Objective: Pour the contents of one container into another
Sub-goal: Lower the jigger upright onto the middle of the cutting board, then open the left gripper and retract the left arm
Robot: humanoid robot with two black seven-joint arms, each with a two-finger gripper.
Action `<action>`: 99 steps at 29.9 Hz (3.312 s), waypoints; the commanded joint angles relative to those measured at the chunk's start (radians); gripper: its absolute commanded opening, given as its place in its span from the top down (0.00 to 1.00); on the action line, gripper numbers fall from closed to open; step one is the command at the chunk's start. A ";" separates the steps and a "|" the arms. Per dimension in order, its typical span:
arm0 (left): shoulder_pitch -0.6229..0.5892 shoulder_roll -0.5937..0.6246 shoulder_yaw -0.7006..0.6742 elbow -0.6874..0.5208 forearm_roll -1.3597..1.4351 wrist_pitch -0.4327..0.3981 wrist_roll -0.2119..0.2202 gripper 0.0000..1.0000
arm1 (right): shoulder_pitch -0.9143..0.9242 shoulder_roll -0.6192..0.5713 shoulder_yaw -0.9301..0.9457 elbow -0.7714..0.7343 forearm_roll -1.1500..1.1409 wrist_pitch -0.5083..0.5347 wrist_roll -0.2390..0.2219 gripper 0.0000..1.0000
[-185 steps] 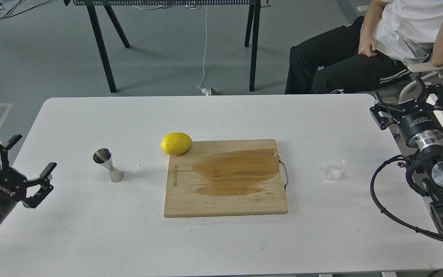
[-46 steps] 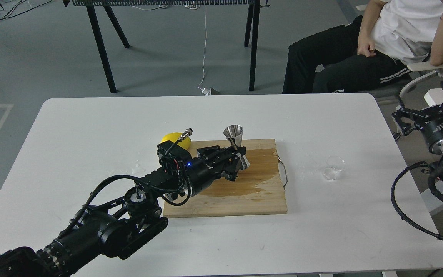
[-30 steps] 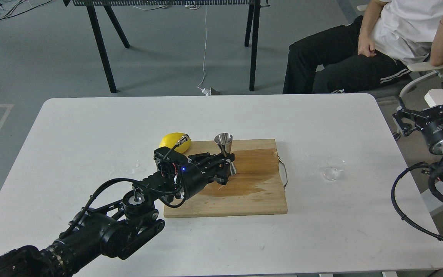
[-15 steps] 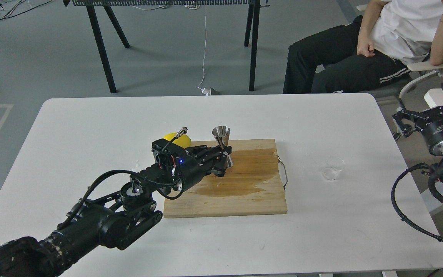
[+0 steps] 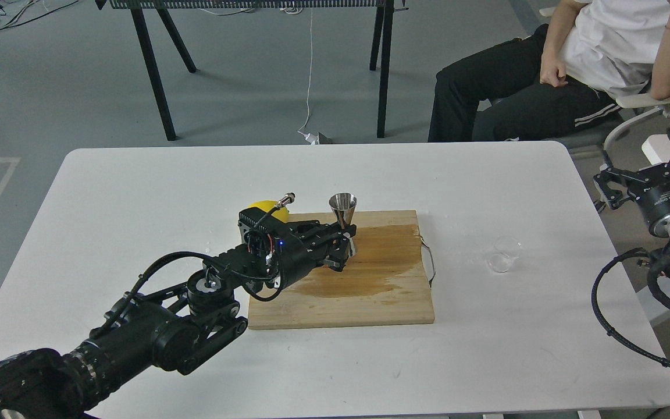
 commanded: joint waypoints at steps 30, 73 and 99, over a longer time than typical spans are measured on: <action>0.032 -0.018 -0.002 -0.012 0.000 0.000 0.001 0.58 | -0.010 -0.001 0.011 0.002 0.000 0.000 0.000 0.00; 0.067 0.076 -0.074 -0.224 0.000 0.003 -0.019 0.21 | -0.010 -0.008 0.014 0.002 0.000 0.000 0.000 0.00; 0.075 0.344 -0.352 -0.397 -0.732 0.005 -0.143 0.01 | -0.045 -0.068 0.014 0.028 0.005 0.000 -0.012 0.00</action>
